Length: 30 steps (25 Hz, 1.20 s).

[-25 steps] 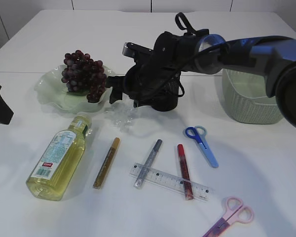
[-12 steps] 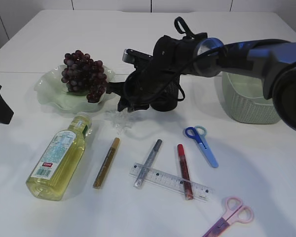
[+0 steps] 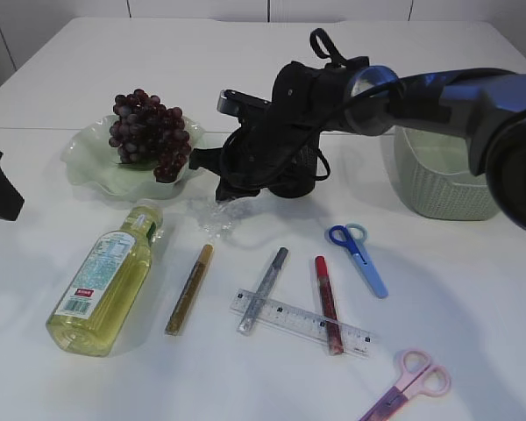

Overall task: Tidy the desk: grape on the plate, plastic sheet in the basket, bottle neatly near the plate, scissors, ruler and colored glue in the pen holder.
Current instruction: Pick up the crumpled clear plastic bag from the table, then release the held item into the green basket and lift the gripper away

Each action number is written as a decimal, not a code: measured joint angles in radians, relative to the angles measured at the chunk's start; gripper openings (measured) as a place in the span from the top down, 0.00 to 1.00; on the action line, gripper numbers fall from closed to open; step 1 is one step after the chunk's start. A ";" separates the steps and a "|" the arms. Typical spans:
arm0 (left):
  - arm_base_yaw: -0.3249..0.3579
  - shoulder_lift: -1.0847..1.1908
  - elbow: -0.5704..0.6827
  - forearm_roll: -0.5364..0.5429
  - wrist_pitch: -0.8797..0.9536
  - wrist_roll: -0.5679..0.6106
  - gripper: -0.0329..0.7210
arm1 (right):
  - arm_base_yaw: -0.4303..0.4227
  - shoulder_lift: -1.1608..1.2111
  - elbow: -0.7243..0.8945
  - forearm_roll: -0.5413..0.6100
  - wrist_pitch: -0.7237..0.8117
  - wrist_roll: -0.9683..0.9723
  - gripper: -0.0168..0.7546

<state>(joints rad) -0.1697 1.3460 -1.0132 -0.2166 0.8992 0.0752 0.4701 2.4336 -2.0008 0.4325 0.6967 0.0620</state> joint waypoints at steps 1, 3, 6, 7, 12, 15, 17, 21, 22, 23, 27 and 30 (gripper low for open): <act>0.000 0.000 0.000 0.000 0.000 0.000 0.39 | 0.000 -0.004 0.000 -0.006 0.011 0.000 0.96; 0.000 0.000 0.000 0.000 0.000 0.000 0.39 | 0.000 -0.019 0.000 -0.029 0.056 0.000 0.96; 0.000 0.000 0.000 0.000 0.000 0.000 0.39 | 0.000 -0.055 0.000 -0.061 0.129 0.000 0.96; 0.000 0.000 0.000 0.000 -0.001 0.000 0.39 | 0.000 -0.070 0.000 -0.071 0.154 0.000 0.96; 0.000 0.000 0.000 0.000 -0.001 0.000 0.39 | 0.000 -0.148 0.000 -0.170 0.262 0.002 0.96; 0.000 0.000 0.000 0.000 -0.001 0.000 0.39 | -0.005 -0.196 0.000 -0.228 0.298 0.013 0.96; 0.000 0.000 0.000 0.000 -0.001 0.000 0.39 | -0.021 -0.225 0.000 -0.235 0.312 0.017 0.96; 0.000 0.000 0.000 0.000 0.004 0.000 0.39 | -0.076 -0.293 0.000 -0.252 0.341 0.018 0.96; 0.000 0.000 0.000 0.000 0.007 0.000 0.39 | -0.096 -0.311 0.000 -0.265 0.349 0.018 0.96; 0.000 0.000 0.000 0.000 0.009 0.000 0.39 | -0.118 -0.324 0.000 -0.279 0.362 0.018 0.96; 0.000 0.000 0.000 0.000 0.023 0.000 0.39 | -0.209 -0.376 0.000 -0.325 0.382 0.018 0.96; 0.000 0.000 0.000 -0.002 0.034 0.000 0.39 | -0.286 -0.392 0.000 -0.342 0.382 0.018 0.96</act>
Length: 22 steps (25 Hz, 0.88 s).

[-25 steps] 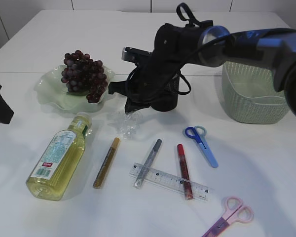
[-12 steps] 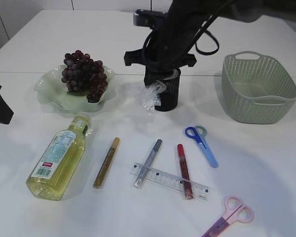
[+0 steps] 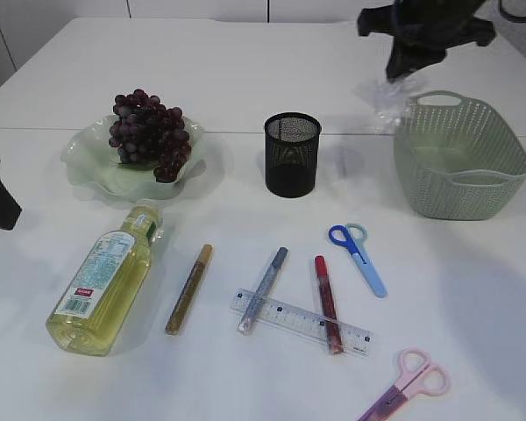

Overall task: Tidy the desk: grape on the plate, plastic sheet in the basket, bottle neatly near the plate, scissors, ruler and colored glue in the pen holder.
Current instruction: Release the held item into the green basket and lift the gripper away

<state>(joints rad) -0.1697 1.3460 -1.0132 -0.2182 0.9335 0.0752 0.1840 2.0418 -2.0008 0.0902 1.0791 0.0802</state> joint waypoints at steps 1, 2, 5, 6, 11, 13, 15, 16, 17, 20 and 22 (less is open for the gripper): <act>0.000 0.000 0.000 0.000 0.005 0.000 0.40 | -0.023 0.000 0.000 -0.007 0.000 0.000 0.96; 0.000 0.000 0.000 0.000 0.007 0.000 0.40 | -0.049 0.000 0.000 -0.017 0.000 0.000 0.96; 0.000 0.000 0.000 0.000 0.031 0.000 0.40 | -0.114 0.000 0.000 -0.065 -0.015 0.002 0.96; 0.000 0.000 0.000 -0.002 0.036 0.000 0.40 | -0.135 0.000 0.000 -0.080 -0.022 0.010 0.96; 0.000 0.000 0.000 -0.022 0.069 0.000 0.40 | -0.215 0.002 0.000 -0.102 -0.058 0.033 0.96; 0.000 0.000 0.000 -0.033 0.073 0.000 0.40 | -0.231 0.014 0.000 -0.104 -0.062 0.035 0.96; 0.000 0.000 0.000 -0.042 0.073 0.000 0.40 | -0.235 0.031 0.000 -0.125 -0.067 0.044 0.94; 0.000 0.000 0.000 -0.045 0.073 0.000 0.40 | -0.235 0.042 0.000 -0.134 -0.068 0.055 0.90; 0.000 0.000 0.000 -0.045 0.073 0.000 0.40 | -0.235 0.051 0.000 -0.140 -0.071 0.069 0.84; 0.000 0.000 0.000 -0.049 0.073 0.000 0.40 | -0.240 0.080 0.000 -0.144 -0.072 0.101 0.63; 0.000 0.000 0.000 -0.049 0.073 0.000 0.41 | -0.240 0.088 0.000 -0.144 -0.072 0.127 0.49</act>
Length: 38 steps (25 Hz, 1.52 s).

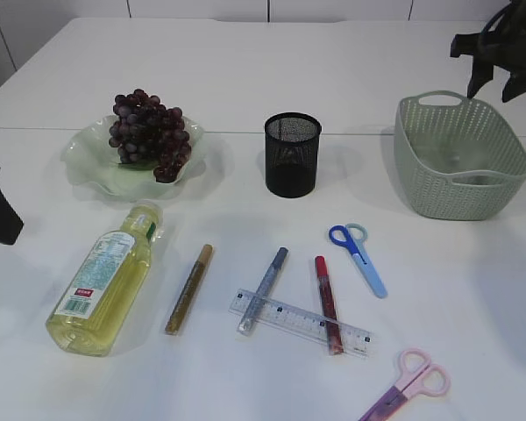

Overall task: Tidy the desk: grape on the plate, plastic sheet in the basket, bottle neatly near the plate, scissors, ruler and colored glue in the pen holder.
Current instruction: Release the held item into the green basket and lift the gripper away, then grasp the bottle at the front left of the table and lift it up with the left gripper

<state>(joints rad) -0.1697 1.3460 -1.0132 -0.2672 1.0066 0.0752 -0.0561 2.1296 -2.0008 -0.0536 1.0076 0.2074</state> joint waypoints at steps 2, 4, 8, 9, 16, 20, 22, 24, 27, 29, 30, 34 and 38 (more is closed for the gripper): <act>0.000 0.000 0.000 0.000 0.000 0.000 0.41 | 0.000 0.002 0.000 0.000 0.002 0.022 0.38; 0.000 0.000 0.000 0.000 0.000 0.000 0.41 | 0.000 0.002 0.000 0.000 0.012 0.029 0.34; 0.000 0.000 0.000 0.000 -0.019 0.000 0.41 | 0.000 0.002 0.000 0.004 0.087 0.031 0.32; 0.000 0.000 0.000 0.000 -0.031 0.000 0.41 | 0.000 0.002 0.000 0.006 0.113 0.026 0.32; 0.000 0.000 0.000 -0.001 -0.120 0.000 0.41 | 0.000 -0.018 0.027 0.064 0.219 -0.054 0.32; 0.000 0.000 0.000 -0.002 -0.182 0.000 0.41 | 0.020 -0.092 0.094 0.077 0.220 -0.077 0.32; 0.000 0.000 0.000 -0.004 -0.193 0.000 0.41 | 0.043 -0.146 0.145 0.070 0.222 -0.088 0.32; 0.000 0.000 0.000 -0.004 -0.194 0.000 0.42 | 0.075 -0.210 0.200 0.047 0.222 -0.094 0.32; 0.000 0.000 0.000 -0.004 -0.178 0.000 0.42 | 0.124 -0.301 0.294 0.010 0.222 -0.099 0.32; 0.000 0.004 0.000 -0.004 -0.169 0.000 0.42 | 0.143 -0.364 0.365 0.008 0.222 -0.105 0.32; 0.000 0.006 0.000 -0.004 -0.166 0.000 0.42 | 0.147 -0.400 0.396 0.006 0.222 -0.110 0.32; -0.019 0.009 -0.002 0.010 -0.159 0.000 0.42 | 0.151 -0.549 0.542 -0.006 0.222 -0.131 0.32; -0.090 0.010 -0.018 0.019 -0.217 0.000 0.42 | 0.151 -0.690 0.692 -0.045 0.214 -0.138 0.32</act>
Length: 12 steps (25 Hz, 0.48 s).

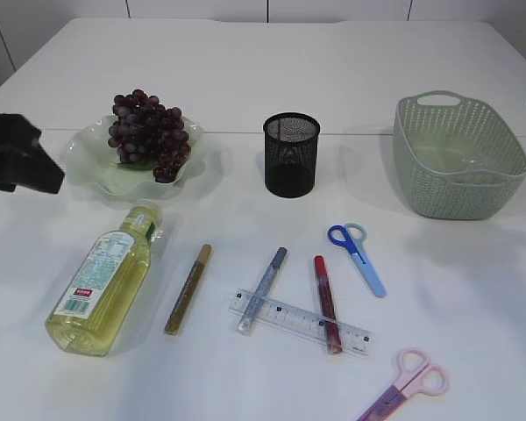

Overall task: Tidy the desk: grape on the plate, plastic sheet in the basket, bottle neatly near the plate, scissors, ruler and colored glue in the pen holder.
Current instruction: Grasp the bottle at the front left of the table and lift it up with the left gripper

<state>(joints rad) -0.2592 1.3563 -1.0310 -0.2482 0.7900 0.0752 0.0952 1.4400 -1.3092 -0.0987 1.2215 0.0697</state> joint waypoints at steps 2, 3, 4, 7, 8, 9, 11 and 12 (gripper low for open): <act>-0.042 0.012 -0.015 0.000 -0.033 0.000 0.42 | 0.000 -0.055 0.065 -0.005 -0.024 0.000 0.32; -0.056 0.024 -0.027 0.000 -0.040 0.000 0.42 | 0.000 -0.080 0.097 -0.007 -0.041 0.000 0.32; -0.067 0.041 -0.037 0.006 -0.043 0.000 0.43 | 0.000 -0.099 0.124 -0.009 -0.056 0.000 0.32; -0.082 0.101 -0.082 0.041 -0.020 -0.039 0.46 | 0.000 -0.126 0.175 -0.016 -0.063 -0.002 0.32; -0.084 0.123 -0.099 0.062 -0.008 -0.052 0.47 | 0.000 -0.127 0.184 -0.018 -0.063 -0.002 0.32; -0.084 0.142 -0.119 0.075 0.014 -0.058 0.47 | 0.000 -0.128 0.189 -0.018 -0.063 -0.002 0.32; -0.084 0.188 -0.158 0.092 0.057 -0.065 0.47 | 0.000 -0.130 0.198 -0.018 -0.063 -0.002 0.32; -0.084 0.212 -0.179 0.097 0.078 -0.069 0.47 | 0.000 -0.130 0.198 -0.018 -0.063 -0.002 0.32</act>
<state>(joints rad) -0.3433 1.5680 -1.2099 -0.1513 0.8685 0.0065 0.0952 1.3102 -1.1116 -0.1165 1.1589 0.0674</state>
